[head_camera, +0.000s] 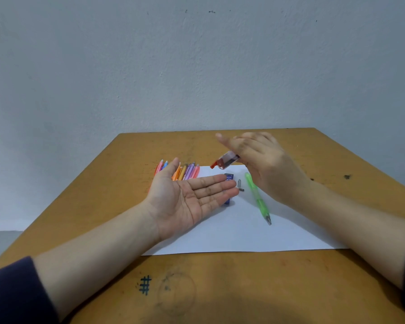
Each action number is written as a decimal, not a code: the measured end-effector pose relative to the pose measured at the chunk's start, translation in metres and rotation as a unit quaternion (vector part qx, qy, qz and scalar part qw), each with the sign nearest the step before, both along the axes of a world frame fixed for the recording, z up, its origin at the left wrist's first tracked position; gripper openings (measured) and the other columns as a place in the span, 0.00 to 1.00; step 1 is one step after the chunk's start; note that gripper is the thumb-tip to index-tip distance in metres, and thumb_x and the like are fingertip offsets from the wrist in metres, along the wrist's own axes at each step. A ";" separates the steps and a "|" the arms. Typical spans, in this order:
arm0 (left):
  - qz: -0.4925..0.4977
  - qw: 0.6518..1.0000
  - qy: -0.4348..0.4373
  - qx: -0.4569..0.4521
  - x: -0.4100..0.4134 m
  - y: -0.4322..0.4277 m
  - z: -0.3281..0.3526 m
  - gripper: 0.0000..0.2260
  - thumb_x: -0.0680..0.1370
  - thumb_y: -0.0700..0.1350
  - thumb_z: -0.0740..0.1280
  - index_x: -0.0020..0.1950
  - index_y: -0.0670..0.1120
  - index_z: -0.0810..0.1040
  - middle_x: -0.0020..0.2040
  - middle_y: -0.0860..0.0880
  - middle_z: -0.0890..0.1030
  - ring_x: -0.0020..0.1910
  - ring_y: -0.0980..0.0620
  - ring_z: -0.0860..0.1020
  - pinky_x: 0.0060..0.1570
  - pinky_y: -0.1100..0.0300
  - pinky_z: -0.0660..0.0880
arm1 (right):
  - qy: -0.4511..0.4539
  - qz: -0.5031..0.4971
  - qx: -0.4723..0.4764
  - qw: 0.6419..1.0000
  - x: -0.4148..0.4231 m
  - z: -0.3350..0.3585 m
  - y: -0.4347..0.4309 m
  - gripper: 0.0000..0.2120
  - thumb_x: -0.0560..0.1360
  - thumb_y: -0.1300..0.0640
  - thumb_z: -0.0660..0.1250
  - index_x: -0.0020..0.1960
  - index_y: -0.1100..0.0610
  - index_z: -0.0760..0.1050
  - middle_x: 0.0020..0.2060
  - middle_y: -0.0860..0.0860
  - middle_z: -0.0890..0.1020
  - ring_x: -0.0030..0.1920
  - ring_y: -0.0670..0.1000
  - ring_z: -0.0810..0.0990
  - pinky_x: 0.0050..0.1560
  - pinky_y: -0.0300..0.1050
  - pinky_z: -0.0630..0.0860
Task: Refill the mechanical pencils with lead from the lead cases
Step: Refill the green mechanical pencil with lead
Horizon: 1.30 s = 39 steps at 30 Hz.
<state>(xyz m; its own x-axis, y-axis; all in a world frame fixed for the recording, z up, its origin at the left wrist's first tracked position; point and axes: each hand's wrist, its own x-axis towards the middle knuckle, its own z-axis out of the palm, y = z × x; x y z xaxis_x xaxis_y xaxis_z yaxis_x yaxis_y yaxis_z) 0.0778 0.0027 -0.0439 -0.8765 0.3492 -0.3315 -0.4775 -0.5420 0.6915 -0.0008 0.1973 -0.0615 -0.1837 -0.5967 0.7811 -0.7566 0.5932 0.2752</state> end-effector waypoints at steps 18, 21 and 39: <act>-0.011 1.000 -0.005 0.016 -0.001 -0.001 -0.002 0.39 0.79 0.64 0.51 0.57 0.26 0.74 0.56 0.29 0.78 0.54 0.31 0.79 0.56 0.46 0.76 | 0.038 0.006 0.031 0.999 0.005 0.002 0.000 0.18 0.73 0.72 0.64 0.58 0.58 0.80 0.50 0.54 0.83 0.52 0.56 0.80 0.51 0.55 0.75; -0.014 1.000 -0.003 0.013 -0.001 -0.001 -0.002 0.38 0.79 0.64 0.51 0.59 0.27 0.74 0.56 0.29 0.78 0.54 0.32 0.79 0.53 0.45 0.77 | 0.020 0.016 0.006 1.000 0.007 0.004 -0.002 0.27 0.72 0.74 0.65 0.68 0.58 0.70 0.48 0.54 0.83 0.51 0.55 0.80 0.51 0.55 0.75; -0.010 1.000 -0.006 0.015 -0.001 -0.001 -0.002 0.39 0.79 0.64 0.51 0.55 0.25 0.76 0.56 0.28 0.78 0.53 0.31 0.79 0.55 0.46 0.75 | 0.045 0.001 0.030 0.999 0.005 0.002 0.001 0.18 0.72 0.73 0.65 0.58 0.58 0.80 0.50 0.54 0.83 0.52 0.56 0.80 0.51 0.54 0.74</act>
